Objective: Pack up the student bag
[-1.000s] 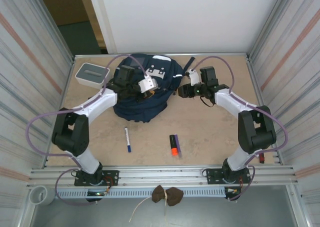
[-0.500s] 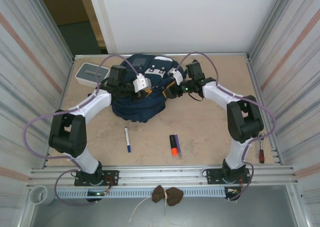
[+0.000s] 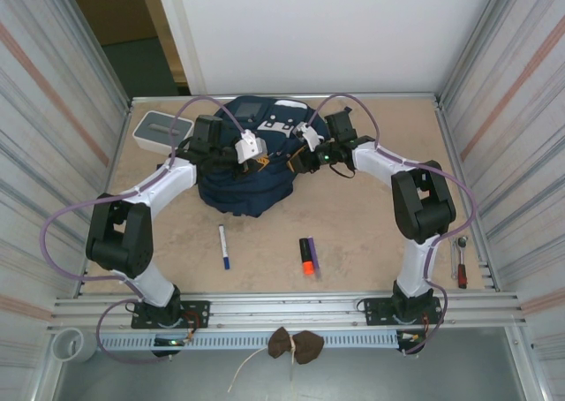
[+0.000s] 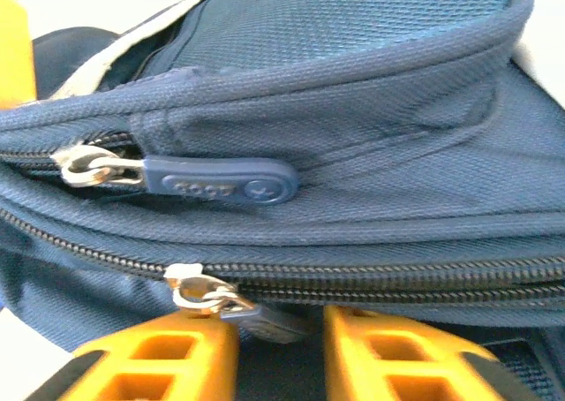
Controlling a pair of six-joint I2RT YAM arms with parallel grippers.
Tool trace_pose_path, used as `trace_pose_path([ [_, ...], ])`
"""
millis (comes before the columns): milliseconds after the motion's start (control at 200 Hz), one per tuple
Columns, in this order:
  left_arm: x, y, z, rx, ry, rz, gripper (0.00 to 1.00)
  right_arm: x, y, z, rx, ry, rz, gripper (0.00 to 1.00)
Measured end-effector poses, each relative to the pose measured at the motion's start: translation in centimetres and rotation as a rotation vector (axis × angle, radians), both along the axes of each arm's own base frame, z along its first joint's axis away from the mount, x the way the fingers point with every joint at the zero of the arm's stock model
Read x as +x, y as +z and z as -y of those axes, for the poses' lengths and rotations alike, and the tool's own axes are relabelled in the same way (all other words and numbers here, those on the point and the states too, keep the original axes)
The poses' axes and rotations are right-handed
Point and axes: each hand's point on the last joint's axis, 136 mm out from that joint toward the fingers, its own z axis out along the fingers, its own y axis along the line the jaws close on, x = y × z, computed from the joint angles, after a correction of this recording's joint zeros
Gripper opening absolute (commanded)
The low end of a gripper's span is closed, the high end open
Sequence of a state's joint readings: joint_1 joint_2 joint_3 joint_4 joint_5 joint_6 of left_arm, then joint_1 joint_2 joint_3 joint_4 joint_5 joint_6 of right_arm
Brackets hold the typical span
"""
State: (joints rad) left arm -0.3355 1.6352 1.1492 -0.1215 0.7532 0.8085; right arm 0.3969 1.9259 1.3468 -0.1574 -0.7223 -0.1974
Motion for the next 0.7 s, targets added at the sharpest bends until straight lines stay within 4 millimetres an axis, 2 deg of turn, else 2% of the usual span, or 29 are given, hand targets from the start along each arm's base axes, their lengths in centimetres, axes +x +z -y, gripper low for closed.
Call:
trace_pose_path([
  [105, 0.0, 0.1, 0.0, -0.002, -0.001, 0.002, 0.0, 0.2, -0.1, 0.1, -0.006, -0.012, -0.001, 0.06],
  [225, 0.1, 0.1, 0.0, -0.006, -0.002, 0.01, 0.0, 0.4, -0.1, 0.2, -0.008, -0.034, -0.008, 0.0],
  [701, 0.5, 0.4, 0.2, -0.03, -0.007, 0.057, 0.0, 1.9, 0.4, 2.5, -0.05, -0.197, -0.028, 0.0],
])
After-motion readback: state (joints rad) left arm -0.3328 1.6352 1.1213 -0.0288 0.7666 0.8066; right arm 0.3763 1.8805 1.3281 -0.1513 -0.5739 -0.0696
